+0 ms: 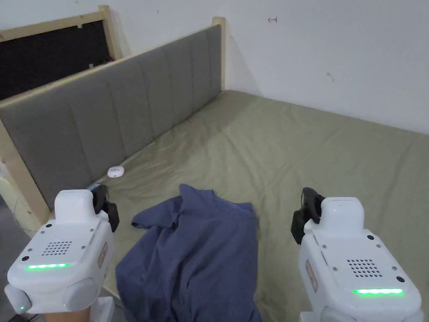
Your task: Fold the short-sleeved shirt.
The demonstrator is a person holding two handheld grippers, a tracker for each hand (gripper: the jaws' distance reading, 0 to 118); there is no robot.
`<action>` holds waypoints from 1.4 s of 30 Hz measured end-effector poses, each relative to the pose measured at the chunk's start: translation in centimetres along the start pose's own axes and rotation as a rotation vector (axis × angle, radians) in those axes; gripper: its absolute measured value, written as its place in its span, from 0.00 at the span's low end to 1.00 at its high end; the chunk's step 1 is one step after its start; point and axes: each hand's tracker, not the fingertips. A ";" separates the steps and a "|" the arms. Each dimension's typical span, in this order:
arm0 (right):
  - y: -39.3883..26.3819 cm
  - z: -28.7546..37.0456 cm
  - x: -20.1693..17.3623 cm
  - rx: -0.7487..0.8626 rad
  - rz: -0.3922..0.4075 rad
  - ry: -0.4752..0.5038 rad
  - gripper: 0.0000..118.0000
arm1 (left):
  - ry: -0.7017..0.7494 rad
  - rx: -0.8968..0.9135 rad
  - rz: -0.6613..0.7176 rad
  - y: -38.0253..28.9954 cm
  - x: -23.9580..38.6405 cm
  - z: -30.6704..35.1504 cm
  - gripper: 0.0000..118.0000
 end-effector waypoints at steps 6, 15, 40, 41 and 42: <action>-0.1 0.1 1.1 -0.006 0.017 -0.012 0.00 | -0.075 -0.103 0.060 -0.2 0.6 -2.5 0.00; -1.1 0.6 5.4 -0.046 0.023 -0.115 0.00 | -0.225 -0.512 0.044 -3.6 7.0 -11.0 0.85; -3.9 5.3 13.8 -0.161 -0.004 -0.307 0.00 | -0.302 -0.782 0.017 -11.0 13.0 -13.9 0.08; -3.8 5.7 14.0 -0.154 -0.007 -0.308 0.00 | -0.333 -0.762 0.039 -9.4 13.1 -13.5 0.08; -3.7 6.0 14.1 -0.148 -0.011 -0.311 0.00 | -0.359 -0.752 0.043 -8.3 13.4 -13.1 0.08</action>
